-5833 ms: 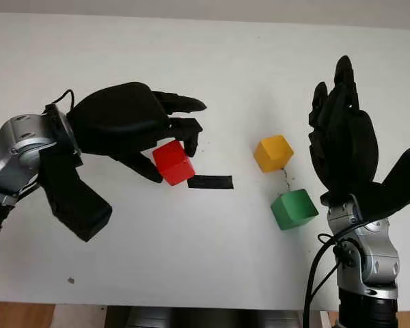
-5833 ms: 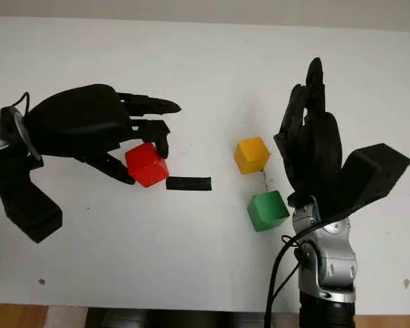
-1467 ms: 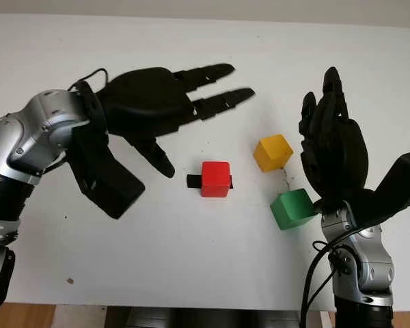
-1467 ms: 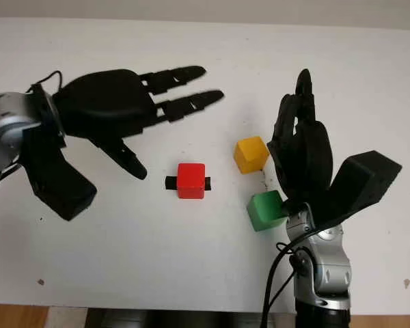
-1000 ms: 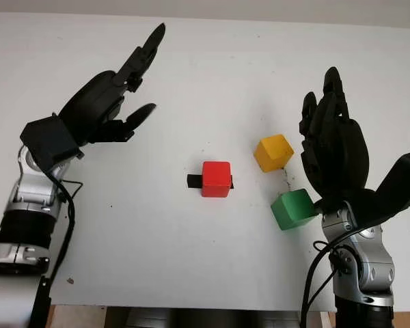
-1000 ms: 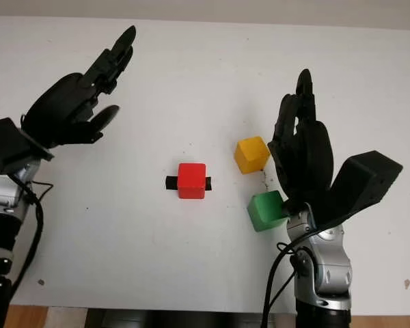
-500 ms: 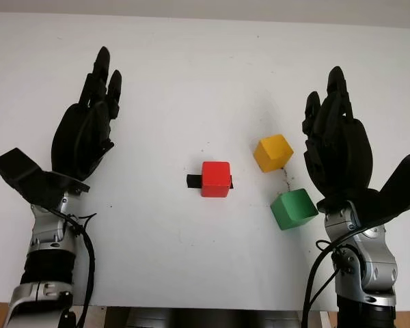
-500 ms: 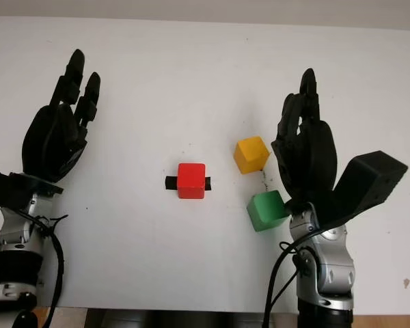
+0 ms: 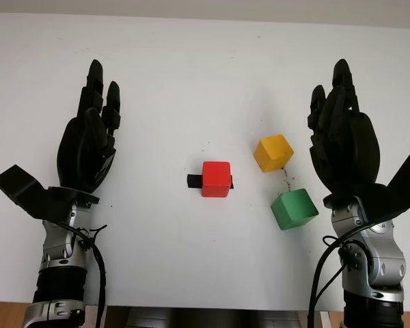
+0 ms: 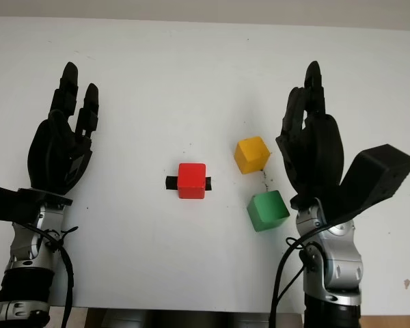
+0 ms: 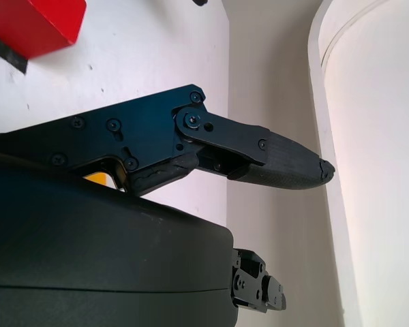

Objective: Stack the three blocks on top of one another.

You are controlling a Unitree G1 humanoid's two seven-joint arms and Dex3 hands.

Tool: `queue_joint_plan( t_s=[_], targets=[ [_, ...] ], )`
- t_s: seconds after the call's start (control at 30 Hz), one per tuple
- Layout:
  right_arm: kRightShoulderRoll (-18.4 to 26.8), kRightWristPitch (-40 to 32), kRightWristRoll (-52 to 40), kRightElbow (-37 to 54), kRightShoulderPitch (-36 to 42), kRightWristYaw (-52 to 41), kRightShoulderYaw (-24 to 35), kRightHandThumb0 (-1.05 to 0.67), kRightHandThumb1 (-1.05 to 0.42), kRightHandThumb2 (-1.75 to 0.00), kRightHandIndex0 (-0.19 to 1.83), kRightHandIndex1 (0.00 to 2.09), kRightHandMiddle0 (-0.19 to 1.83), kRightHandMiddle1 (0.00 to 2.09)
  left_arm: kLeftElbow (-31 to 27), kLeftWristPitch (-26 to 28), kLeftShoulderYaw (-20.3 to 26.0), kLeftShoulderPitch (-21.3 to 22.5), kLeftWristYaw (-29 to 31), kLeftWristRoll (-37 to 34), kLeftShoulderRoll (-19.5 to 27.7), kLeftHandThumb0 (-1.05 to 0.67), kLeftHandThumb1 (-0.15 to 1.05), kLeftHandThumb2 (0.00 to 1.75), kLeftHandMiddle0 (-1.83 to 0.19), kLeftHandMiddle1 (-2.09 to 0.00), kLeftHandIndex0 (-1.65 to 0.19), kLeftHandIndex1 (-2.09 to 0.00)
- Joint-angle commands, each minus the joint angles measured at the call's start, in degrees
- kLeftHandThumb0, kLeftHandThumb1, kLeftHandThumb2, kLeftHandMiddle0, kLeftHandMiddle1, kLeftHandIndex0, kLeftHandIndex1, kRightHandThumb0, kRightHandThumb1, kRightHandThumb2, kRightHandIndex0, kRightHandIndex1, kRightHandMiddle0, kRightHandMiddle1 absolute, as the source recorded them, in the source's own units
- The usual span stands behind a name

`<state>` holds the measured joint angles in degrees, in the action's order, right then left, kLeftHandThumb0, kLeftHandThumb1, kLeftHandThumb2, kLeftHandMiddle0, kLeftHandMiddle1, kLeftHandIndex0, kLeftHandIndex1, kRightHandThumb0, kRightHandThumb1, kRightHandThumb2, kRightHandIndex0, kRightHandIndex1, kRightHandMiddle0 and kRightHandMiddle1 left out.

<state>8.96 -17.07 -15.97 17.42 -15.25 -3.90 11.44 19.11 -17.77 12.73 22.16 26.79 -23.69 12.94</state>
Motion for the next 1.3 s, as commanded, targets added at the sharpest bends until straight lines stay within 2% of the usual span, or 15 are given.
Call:
queue_joint_plan(
  t_s=[0.0, 0.53, 0.97, 1.13, 1.27],
  targets=[
    [1.4, -0.2, 0.4, 0.0, -1.0, -0.3, 0.6, -0.72, -1.05, -0.68, -0.19, 0.00, -0.19, 0.00, -1.2, 0.0, 0.4, -0.7, 0.3, -0.1, -0.3, -0.86, 1.05, 0.66, 0.19, 0.00, 0.19, 0.00],
    [4.8, -0.3, 0.6, 0.3, -3.3, -1.2, 3.2, -0.71, -1.05, -0.64, -0.19, 0.00, -0.19, 0.00, -1.3, -0.1, 0.3, -0.8, 0.2, 0.5, -0.6, -0.86, 1.05, 0.68, 0.19, 0.00, 0.19, 0.00],
    [11.3, 0.1, 5.4, 1.6, -3.0, -4.0, 3.5, -0.68, -1.05, -0.65, -0.19, 0.00, -0.19, 0.00, -2.0, 0.6, 0.5, -1.0, -0.3, 0.6, -0.7, -0.87, 1.05, 0.66, 0.19, 0.00, 0.19, 0.00],
    [14.3, -0.2, 7.1, 1.6, -2.9, -6.4, 3.3, -0.67, -1.05, -0.61, -0.19, 0.00, -0.19, 0.00, -2.0, 0.4, 0.5, -0.9, 0.3, 0.4, -0.4, -0.87, 1.05, 0.66, 0.19, 0.00, 0.19, 0.00],
    [16.6, -0.5, 8.5, 1.7, -3.1, -8.0, 3.0, -0.68, -1.05, -0.50, -0.19, 0.00, -0.19, 0.00, -2.0, 0.5, 0.5, -1.0, 0.2, 0.5, -0.5, -0.87, 1.05, 0.64, 0.19, 0.00, 0.19, 0.00]
  ],
)
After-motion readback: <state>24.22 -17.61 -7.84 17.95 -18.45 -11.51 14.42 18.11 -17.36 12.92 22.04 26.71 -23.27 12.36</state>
